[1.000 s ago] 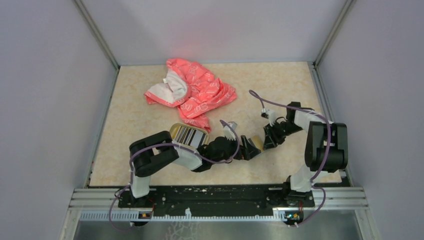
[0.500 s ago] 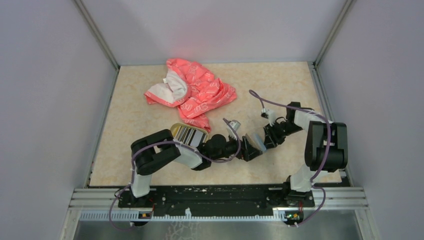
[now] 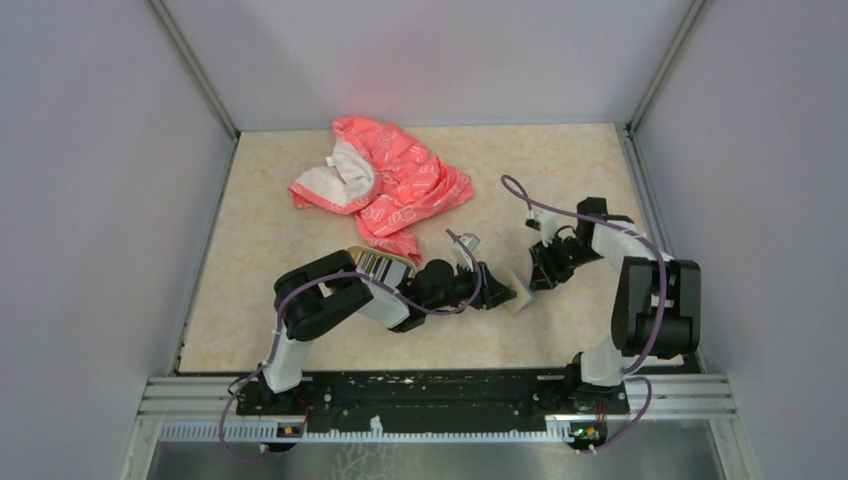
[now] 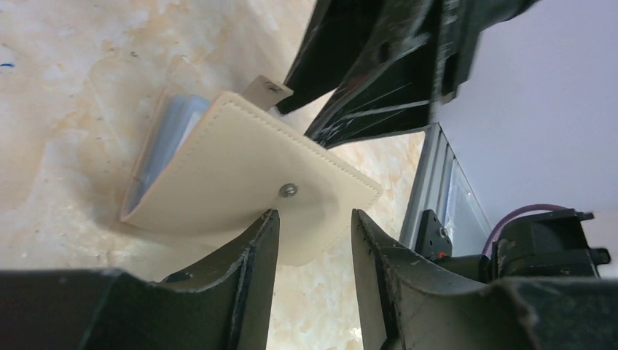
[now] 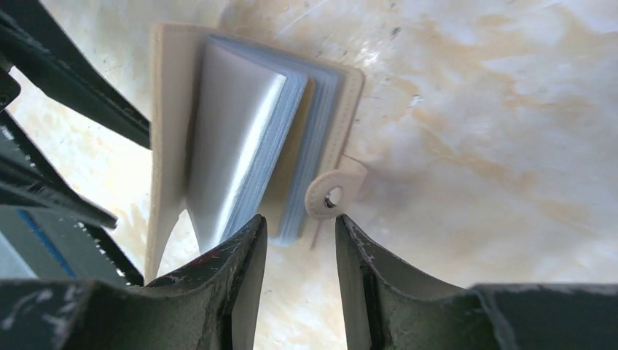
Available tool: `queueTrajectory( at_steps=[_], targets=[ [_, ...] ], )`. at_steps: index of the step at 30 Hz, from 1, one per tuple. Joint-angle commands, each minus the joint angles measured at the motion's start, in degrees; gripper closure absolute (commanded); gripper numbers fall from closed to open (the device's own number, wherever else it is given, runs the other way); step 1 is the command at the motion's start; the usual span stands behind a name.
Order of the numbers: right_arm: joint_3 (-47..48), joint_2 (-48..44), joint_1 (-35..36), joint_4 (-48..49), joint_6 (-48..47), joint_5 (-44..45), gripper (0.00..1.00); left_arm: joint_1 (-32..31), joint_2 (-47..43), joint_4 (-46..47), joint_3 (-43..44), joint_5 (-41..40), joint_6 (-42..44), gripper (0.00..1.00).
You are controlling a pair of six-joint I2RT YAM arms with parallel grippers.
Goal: Put the credit cards into the card holder
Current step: Close the card holder at the center of the board.
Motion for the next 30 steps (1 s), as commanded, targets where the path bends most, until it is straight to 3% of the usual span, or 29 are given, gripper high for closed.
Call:
queueTrajectory(
  at_steps=[1,5,8,11,13,23,30],
  targets=[
    [-0.01,-7.42,-0.5,4.15,2.52,2.95,0.59,0.86,1.9,-0.52,1.38,-0.12,-0.42,0.53],
    [-0.08,-11.76,-2.17,5.72,3.44,4.27,0.59,1.16,3.48,-3.14,3.24,-0.37,-0.29,0.56],
    [-0.52,-15.95,-2.75,6.18,2.5,0.69,0.63,1.53,4.6,-4.28,4.67,-0.07,-0.43,0.64],
    [-1.33,-18.1,-2.42,3.81,-0.91,-7.3,0.88,1.96,5.5,-4.75,5.53,0.31,-1.09,0.71],
    [-1.16,-17.13,-1.08,0.88,-3.42,-9.54,0.98,2.03,5.89,-4.72,5.65,0.27,-1.57,0.73],
    [0.49,0.76,3.83,-1.75,-4.95,1.93,1.0,2.85,4.98,-4.35,5.52,0.4,-1.09,0.76],
    [0.63,-0.06,3.92,-1.22,-4.68,1.7,1.0,3.66,0.05,-5.19,5.77,1.56,4.64,0.63]
  ],
)
